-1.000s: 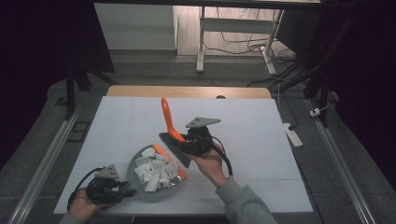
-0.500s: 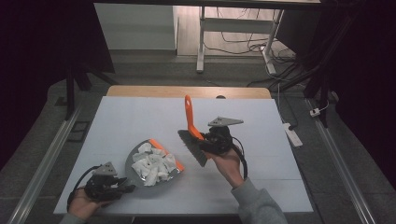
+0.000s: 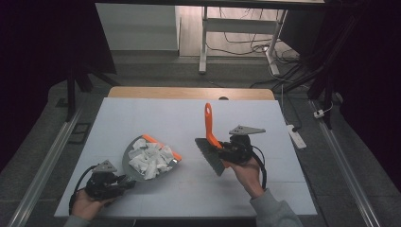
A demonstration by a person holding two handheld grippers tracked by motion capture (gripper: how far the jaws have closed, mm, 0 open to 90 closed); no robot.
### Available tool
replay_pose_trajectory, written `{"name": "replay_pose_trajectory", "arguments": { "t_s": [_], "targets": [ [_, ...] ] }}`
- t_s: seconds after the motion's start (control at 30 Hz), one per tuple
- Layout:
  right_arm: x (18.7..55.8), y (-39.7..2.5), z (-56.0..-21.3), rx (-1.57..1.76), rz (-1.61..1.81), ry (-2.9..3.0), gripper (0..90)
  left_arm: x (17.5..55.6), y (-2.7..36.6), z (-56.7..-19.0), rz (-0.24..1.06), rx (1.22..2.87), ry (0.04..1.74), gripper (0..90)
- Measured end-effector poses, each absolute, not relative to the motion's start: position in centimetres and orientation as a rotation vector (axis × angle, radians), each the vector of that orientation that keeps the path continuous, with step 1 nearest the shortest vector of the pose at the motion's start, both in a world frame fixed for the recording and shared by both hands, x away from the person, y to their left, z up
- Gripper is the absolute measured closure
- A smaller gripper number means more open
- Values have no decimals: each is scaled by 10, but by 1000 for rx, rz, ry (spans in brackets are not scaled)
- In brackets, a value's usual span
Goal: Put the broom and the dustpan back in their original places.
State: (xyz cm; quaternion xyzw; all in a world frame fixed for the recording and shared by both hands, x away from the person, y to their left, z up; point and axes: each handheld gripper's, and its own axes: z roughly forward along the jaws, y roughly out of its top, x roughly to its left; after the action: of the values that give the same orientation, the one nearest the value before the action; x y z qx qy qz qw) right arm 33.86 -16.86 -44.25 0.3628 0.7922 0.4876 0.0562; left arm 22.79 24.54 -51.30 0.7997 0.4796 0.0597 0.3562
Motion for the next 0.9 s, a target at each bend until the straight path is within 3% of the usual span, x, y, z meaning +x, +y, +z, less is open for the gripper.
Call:
{"name": "replay_pose_trajectory", "arguments": {
  "t_s": [0.6, 0.9],
  "targets": [
    [329, -205, -470, 1176, 1450, 2480, 701, 256, 228, -519, 264, 1887, 1554, 620],
    [335, -213, -483, 1286, 1402, 2527, 701, 273, 232, -526, 250, 1807, 1652, 619]
  ]
}}
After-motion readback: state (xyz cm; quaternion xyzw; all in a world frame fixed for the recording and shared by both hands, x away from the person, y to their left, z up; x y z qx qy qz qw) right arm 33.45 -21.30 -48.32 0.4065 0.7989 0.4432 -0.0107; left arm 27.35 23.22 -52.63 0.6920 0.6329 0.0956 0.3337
